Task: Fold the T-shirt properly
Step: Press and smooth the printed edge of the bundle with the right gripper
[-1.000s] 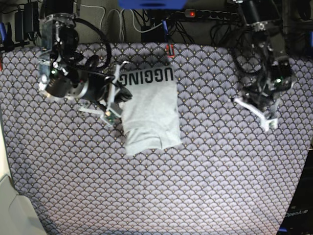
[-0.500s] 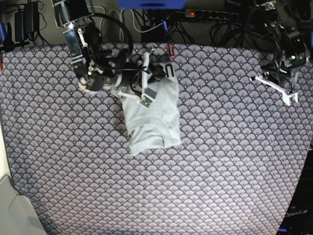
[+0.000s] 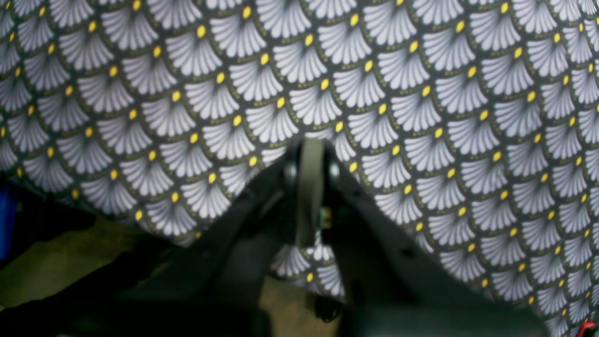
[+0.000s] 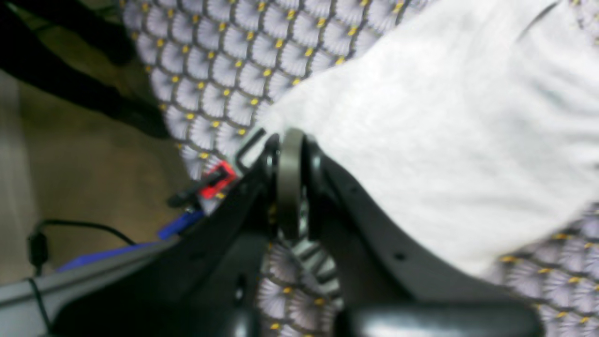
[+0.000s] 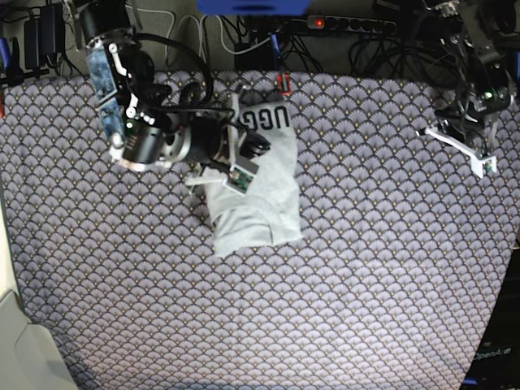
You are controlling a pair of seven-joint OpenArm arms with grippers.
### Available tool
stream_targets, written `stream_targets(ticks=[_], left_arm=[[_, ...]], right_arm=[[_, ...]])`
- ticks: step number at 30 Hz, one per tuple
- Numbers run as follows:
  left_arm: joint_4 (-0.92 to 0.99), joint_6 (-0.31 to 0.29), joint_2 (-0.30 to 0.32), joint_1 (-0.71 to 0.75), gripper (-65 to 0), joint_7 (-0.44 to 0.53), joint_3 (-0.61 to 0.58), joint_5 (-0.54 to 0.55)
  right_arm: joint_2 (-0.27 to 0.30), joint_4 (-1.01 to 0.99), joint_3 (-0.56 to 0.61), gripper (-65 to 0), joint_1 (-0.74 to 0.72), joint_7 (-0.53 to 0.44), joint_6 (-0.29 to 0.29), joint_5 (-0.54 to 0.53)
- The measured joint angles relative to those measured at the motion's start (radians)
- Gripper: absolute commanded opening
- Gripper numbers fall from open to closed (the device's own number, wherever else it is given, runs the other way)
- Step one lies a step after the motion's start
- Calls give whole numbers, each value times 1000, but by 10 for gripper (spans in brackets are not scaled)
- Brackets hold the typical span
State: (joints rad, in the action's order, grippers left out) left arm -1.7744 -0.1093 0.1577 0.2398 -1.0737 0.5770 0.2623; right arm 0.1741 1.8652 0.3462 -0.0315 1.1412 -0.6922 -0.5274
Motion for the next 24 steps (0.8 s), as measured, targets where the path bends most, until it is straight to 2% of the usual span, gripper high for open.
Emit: stream_targets(ticks=[4,9,17,24], left_arm=[[0,0,1,3,-647,-6,0,0],[-1,-2,-2,45,-647,-4,0,-5],[-1,0,1,73,-647,2,0,-3],[-1,0,0,78,-647,0,0,-3]], right_arm=[[-5,-31,1,-650,-109,-13,0,-5],[-5,-247,3,-650,-248,-6,0,5],[-6,-586,4,-650,-422,-148,0,5],[-6,-857,4,-650,-483,-306,0,6]])
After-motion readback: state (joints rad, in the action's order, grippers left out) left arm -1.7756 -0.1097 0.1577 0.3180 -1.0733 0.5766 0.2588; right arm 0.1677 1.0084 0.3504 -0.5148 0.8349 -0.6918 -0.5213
